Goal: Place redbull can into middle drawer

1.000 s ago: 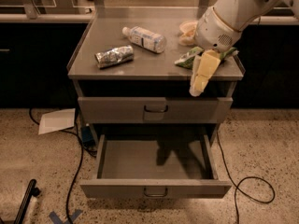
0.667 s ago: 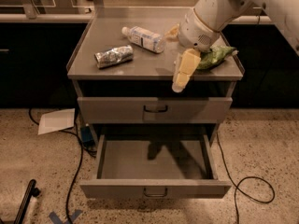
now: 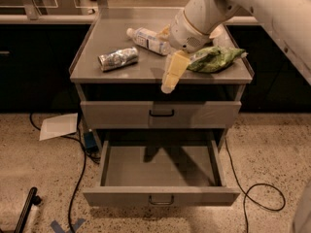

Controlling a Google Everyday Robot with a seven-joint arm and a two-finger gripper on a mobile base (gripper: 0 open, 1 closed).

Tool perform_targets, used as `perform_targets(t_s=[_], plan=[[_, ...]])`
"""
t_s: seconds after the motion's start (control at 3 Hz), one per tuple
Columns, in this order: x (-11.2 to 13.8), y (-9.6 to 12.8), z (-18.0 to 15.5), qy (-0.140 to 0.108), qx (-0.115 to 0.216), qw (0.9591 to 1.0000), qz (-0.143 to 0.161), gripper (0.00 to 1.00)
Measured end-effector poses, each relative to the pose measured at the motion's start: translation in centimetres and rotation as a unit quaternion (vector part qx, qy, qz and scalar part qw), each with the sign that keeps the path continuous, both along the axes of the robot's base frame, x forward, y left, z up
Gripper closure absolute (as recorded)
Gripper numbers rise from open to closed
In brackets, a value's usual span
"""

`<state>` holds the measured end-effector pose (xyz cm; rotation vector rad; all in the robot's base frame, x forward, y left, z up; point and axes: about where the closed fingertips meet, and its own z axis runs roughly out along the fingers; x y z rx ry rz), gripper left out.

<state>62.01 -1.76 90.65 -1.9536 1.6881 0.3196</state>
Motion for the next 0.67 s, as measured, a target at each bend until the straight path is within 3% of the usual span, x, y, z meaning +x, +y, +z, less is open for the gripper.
perform_targets(t_s=[0.33,0.67], plan=[[0.3,-0.7,-2.1,-0.003,0.029,0.9994,-0.017,0.0],[3.4,-0.5,-4.2,-0.014,0.057,0.9982,-0.011,0.0]])
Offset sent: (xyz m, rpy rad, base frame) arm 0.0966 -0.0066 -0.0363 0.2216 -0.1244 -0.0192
